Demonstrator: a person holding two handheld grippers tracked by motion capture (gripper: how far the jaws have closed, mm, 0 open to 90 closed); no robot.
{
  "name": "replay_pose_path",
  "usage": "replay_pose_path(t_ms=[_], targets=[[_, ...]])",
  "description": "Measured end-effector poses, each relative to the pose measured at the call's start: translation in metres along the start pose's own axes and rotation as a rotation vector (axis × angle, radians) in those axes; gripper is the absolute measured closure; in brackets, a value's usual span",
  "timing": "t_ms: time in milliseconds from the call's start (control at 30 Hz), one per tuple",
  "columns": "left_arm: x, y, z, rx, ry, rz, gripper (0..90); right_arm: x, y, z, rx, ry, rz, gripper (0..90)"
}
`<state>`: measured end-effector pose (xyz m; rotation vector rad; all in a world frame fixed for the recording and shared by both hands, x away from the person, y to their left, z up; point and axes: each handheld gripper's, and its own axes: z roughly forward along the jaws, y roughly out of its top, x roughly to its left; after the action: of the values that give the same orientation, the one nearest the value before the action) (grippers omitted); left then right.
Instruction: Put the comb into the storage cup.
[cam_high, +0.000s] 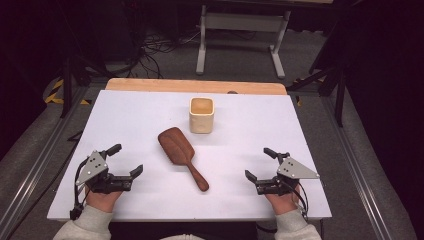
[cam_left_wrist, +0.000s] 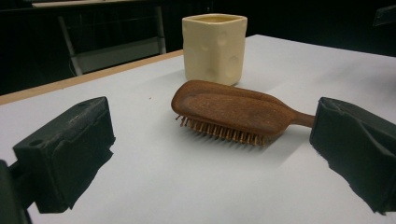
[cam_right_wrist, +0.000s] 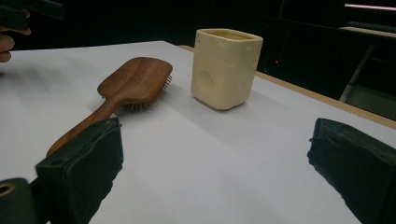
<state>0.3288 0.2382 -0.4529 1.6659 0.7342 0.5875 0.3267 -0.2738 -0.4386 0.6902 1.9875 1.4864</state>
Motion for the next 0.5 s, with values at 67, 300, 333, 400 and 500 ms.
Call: replay_pose_path(t_ms=[67, 300, 333, 400, 500], targets=[[0.0004, 0.0001, 0.0, 0.001, 0.0, -0.002, 0.9, 0.0004, 0.0002, 0.0, 0.001, 0.0, 0.0, 3.5], [0.0022, 0.0013, -0.0009, 0.004, -0.003, -0.01, 1.4, 0.0027, 0.0014, -0.0006, 0.012, 0.002, -0.003, 4.3], [0.0022, 0.0011, -0.0011, 0.005, -0.004, -0.009, 1.4, 0.0028, 0.0016, -0.0006, 0.012, 0.002, -0.003, 4.4], [0.0023, 0.0014, -0.0015, 0.003, -0.005, -0.009, 1.5, 0.003, 0.0018, -0.0005, 0.009, 0.002, -0.003, 4.5], [0.0028, 0.0021, -0.0018, 0.006, -0.011, -0.011, 2.0, 0.0042, 0.0021, -0.0001, 0.014, 0.005, -0.003, 5.0]])
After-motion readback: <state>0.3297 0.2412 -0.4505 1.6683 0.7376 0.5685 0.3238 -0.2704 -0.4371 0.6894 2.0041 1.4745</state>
